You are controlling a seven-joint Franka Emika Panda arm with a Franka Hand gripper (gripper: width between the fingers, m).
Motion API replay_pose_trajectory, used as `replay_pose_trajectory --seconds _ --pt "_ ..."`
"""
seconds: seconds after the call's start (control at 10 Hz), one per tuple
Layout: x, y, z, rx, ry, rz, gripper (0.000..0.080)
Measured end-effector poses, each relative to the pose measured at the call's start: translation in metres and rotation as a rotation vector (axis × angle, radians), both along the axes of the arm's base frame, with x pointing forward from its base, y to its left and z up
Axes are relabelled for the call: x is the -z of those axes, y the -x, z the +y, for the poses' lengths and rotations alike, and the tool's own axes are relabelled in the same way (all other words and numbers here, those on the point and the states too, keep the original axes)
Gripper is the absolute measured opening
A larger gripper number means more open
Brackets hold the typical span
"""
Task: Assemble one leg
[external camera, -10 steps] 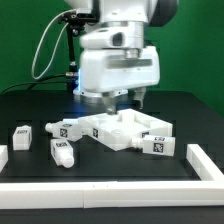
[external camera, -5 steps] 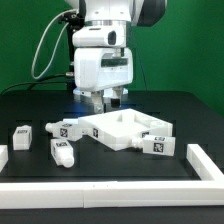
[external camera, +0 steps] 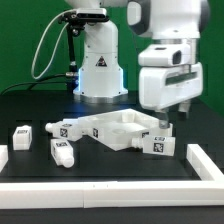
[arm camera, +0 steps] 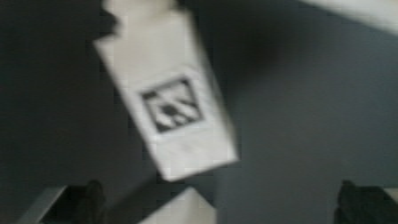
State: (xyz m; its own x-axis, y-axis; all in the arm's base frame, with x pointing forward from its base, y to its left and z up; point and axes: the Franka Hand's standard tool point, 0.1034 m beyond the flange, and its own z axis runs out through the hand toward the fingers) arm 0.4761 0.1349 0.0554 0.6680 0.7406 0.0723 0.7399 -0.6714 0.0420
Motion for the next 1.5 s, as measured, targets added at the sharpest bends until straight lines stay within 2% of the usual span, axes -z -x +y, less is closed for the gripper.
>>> replay_pose_trajectory --seconds 0.1,0.4,0.6,0.8,1.0,1.3,1.4,1.5 --pt "0.000 -0.002 -0.006 -0.021 0.005 -0.002 0.0649" --pt "0.001 -0.002 -0.008 -0.028 0.005 -0.005 0.0649" --pt "0.021 -0.013 -0.026 -0.126 0.016 0.007 0.0649" --pt "0.033 -0.028 -0.036 -0.147 0.017 0.005 0.0649" --pt "0.046 -0.022 -0.038 -0.136 0.013 0.016 0.0649" --pt "0.049 -0.017 -0.036 -0.138 0.011 0.023 0.0649" --pt "0.049 -0.016 -0.036 -0.138 0.011 0.024 0.0555" --pt "0.049 -0.016 -0.036 -0.138 0.011 0.024 0.0555"
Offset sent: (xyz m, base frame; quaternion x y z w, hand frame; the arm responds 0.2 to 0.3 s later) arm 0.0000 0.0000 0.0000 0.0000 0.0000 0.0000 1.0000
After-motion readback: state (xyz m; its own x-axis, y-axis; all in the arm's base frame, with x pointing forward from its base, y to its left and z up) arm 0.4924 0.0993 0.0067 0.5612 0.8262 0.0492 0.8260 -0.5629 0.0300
